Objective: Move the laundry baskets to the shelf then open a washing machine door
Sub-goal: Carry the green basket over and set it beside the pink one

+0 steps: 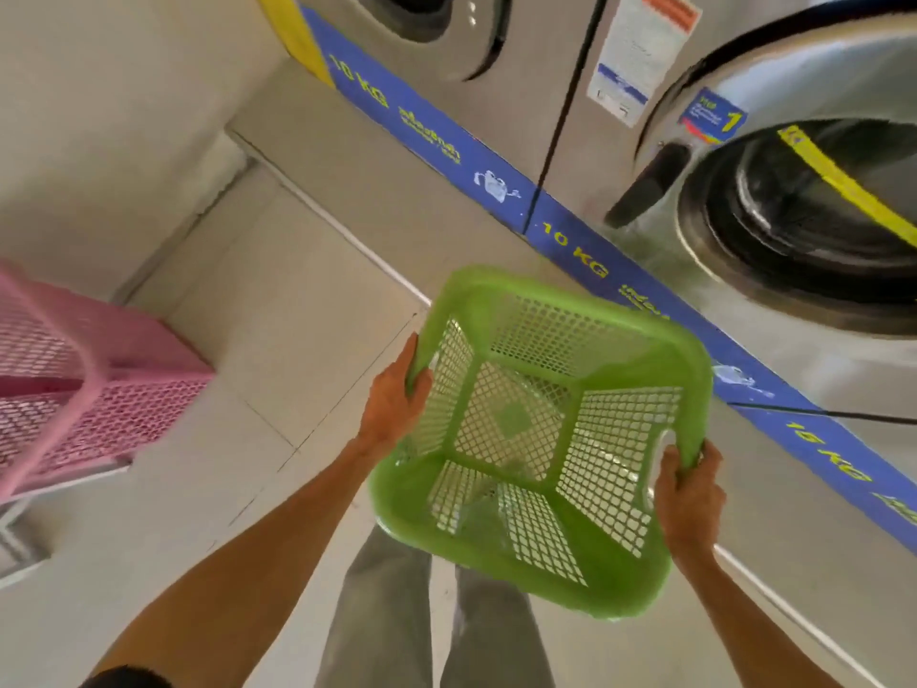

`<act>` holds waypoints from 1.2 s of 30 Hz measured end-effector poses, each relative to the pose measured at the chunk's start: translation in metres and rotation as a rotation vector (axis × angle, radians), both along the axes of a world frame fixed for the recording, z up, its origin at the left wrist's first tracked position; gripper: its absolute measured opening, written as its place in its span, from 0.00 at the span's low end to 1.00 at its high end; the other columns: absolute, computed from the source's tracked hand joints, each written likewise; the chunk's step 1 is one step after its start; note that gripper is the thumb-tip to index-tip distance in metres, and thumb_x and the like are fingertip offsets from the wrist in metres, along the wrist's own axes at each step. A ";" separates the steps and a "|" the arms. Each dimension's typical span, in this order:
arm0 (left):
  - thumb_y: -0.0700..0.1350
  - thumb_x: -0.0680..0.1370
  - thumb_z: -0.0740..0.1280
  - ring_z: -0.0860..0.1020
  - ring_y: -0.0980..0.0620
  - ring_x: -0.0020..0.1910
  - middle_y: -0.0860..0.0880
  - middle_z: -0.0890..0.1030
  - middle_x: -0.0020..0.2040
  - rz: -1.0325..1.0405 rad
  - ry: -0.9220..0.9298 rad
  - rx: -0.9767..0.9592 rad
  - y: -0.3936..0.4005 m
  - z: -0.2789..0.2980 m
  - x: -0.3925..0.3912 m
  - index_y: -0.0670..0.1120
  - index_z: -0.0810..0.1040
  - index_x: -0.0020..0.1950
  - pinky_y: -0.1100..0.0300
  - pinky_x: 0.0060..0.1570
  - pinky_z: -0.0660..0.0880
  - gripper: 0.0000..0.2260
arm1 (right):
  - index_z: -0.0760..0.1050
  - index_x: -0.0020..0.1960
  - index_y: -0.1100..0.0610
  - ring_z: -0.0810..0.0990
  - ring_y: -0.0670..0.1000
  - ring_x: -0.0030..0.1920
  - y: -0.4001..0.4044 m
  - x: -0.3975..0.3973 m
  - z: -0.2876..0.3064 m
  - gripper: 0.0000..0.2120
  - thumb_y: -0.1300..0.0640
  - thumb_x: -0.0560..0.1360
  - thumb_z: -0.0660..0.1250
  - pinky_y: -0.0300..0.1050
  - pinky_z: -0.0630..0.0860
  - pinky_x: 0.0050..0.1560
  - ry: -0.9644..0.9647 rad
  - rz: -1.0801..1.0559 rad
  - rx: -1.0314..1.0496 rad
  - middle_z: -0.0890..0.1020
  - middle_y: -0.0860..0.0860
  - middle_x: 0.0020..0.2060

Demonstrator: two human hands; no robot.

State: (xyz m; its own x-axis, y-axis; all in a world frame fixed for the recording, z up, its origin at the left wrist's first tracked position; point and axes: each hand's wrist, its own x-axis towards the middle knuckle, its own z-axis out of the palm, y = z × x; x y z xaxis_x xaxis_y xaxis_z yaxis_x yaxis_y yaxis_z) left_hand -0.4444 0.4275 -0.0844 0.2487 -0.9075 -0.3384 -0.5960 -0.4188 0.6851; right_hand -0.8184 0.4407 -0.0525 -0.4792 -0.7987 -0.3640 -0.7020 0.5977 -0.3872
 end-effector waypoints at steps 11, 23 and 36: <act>0.52 0.82 0.62 0.83 0.49 0.34 0.42 0.85 0.50 0.454 -0.029 0.253 0.156 0.025 0.165 0.51 0.54 0.80 0.46 0.40 0.83 0.30 | 0.68 0.64 0.59 0.82 0.71 0.48 -0.065 0.202 0.003 0.21 0.45 0.80 0.63 0.59 0.78 0.45 -0.085 0.555 0.048 0.82 0.70 0.48; 0.50 0.82 0.63 0.84 0.39 0.47 0.37 0.83 0.57 0.725 0.084 0.258 0.202 0.058 0.323 0.54 0.48 0.81 0.36 0.49 0.80 0.32 | 0.67 0.64 0.59 0.84 0.61 0.42 -0.129 0.436 0.025 0.20 0.46 0.80 0.62 0.49 0.80 0.39 -0.071 1.014 0.145 0.84 0.61 0.48; 0.42 0.80 0.66 0.81 0.50 0.37 0.35 0.77 0.63 0.777 0.141 0.118 0.095 0.032 0.505 0.52 0.42 0.81 0.63 0.29 0.80 0.39 | 0.69 0.66 0.60 0.84 0.64 0.45 -0.277 0.669 0.004 0.21 0.50 0.79 0.65 0.46 0.75 0.39 -0.004 1.226 0.065 0.83 0.63 0.50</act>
